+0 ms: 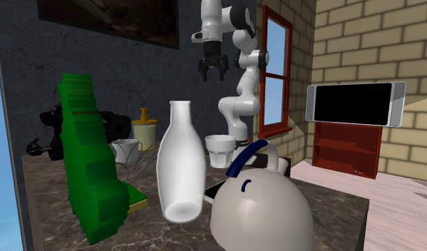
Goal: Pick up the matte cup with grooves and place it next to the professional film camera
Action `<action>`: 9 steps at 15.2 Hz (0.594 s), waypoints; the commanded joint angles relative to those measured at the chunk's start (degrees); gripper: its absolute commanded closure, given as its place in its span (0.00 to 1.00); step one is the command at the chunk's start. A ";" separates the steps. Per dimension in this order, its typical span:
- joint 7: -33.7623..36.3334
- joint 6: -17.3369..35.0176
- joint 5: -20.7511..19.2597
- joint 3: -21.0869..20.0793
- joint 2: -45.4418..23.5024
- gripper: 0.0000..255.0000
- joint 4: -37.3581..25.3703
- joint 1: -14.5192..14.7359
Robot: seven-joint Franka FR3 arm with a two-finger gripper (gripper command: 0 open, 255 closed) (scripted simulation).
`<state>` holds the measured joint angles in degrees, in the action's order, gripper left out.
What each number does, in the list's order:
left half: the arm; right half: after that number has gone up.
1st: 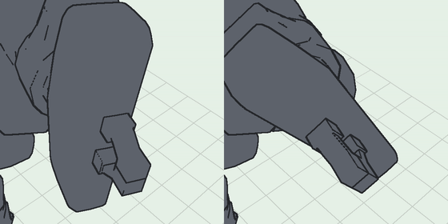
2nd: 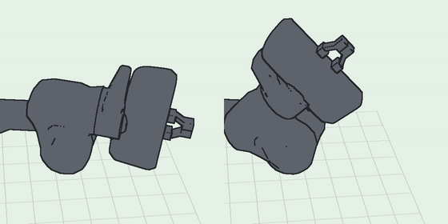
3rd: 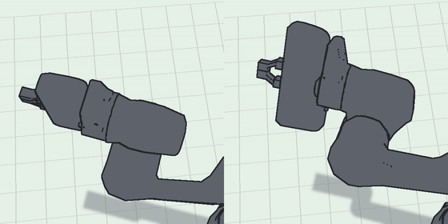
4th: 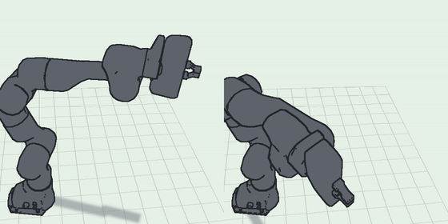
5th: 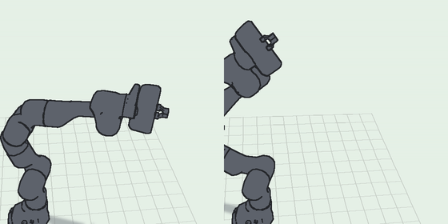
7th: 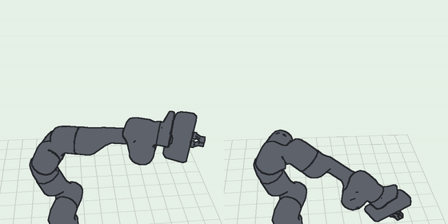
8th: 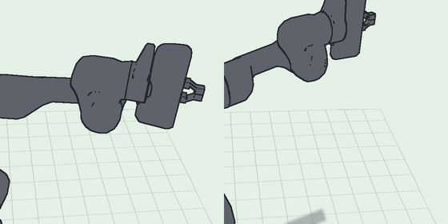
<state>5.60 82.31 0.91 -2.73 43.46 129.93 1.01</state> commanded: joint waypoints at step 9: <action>6.74 12.72 2.22 -7.95 -6.65 0.00 6.34 2.03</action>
<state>11.56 93.06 3.04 -9.74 38.31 135.83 2.90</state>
